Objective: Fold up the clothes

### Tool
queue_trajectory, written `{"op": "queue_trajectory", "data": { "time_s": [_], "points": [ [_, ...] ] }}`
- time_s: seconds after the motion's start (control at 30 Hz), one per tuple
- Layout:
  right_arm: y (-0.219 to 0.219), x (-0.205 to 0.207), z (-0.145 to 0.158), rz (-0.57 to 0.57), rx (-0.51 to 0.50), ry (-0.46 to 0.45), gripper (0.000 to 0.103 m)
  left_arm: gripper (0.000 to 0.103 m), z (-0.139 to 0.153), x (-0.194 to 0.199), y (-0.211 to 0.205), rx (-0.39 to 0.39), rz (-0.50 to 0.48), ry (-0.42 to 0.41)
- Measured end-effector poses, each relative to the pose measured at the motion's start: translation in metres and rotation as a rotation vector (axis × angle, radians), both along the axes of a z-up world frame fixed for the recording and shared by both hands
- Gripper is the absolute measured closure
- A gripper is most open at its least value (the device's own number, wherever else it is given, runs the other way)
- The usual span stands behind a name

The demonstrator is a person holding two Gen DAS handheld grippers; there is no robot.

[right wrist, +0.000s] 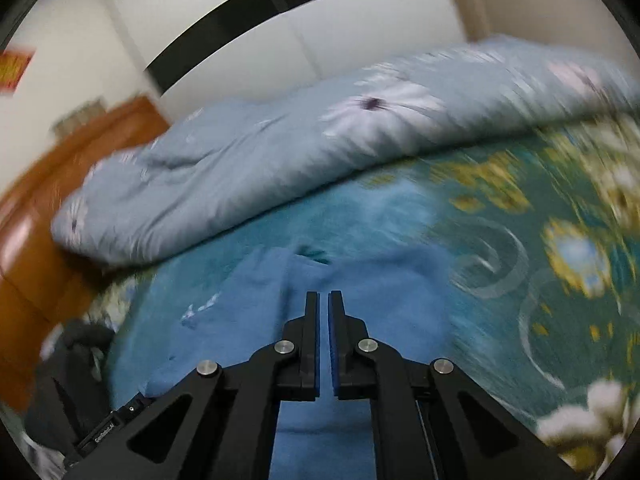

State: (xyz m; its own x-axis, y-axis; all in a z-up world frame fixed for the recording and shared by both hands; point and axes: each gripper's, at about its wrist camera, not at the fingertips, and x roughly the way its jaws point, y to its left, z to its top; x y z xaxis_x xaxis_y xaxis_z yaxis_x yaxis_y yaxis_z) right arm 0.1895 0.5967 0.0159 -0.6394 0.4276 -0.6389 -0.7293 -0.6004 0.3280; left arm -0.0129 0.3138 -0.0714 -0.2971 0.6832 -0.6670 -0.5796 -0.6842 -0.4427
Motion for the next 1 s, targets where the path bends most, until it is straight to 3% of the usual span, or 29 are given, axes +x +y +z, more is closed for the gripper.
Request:
{"op": "queue_trajectory", "data": {
  "time_s": [0.1, 0.23, 0.43, 0.5, 0.53, 0.57, 0.6, 0.63, 0.87, 1.0],
  "points": [
    [-0.007, -0.065, 0.001, 0.096, 0.033, -0.122, 0.058, 0.039, 0.0, 0.0, -0.002, 0.016, 0.0, -0.01],
    [-0.01, -0.134, -0.023, 0.14, 0.034, -0.241, 0.057, 0.038, -0.001, -0.003, -0.003, 0.029, 0.003, -0.025],
    [-0.003, -0.185, -0.059, 0.084, 0.008, -0.362, 0.057, 0.037, -0.002, -0.003, -0.001, 0.027, 0.011, -0.024],
    [0.0, -0.188, -0.064, 0.033, 0.016, -0.417, 0.057, 0.037, -0.002, -0.002, -0.001, 0.027, 0.012, -0.024],
    [0.001, -0.185, -0.063, 0.02, 0.001, -0.412, 0.062, 0.037, -0.002, -0.002, -0.001, 0.027, 0.013, -0.024],
    [0.002, -0.181, -0.061, 0.009, -0.018, -0.399, 0.07, 0.037, -0.002, -0.002, -0.001, 0.03, 0.013, -0.027],
    [0.003, -0.176, -0.06, -0.001, -0.037, -0.387, 0.091, 0.037, -0.002, -0.003, -0.001, 0.033, 0.014, -0.031],
    [0.004, -0.172, -0.058, -0.012, -0.056, -0.375, 0.095, 0.037, -0.002, -0.003, -0.002, 0.035, 0.014, -0.032],
    [0.0, -0.136, -0.008, 0.004, -0.089, -0.27, 0.096, 0.037, -0.003, -0.006, -0.003, 0.045, 0.012, -0.047],
    [0.001, -0.125, 0.006, 0.018, -0.085, -0.279, 0.096, 0.037, -0.004, -0.006, -0.004, 0.046, 0.009, -0.05]
  ]
}}
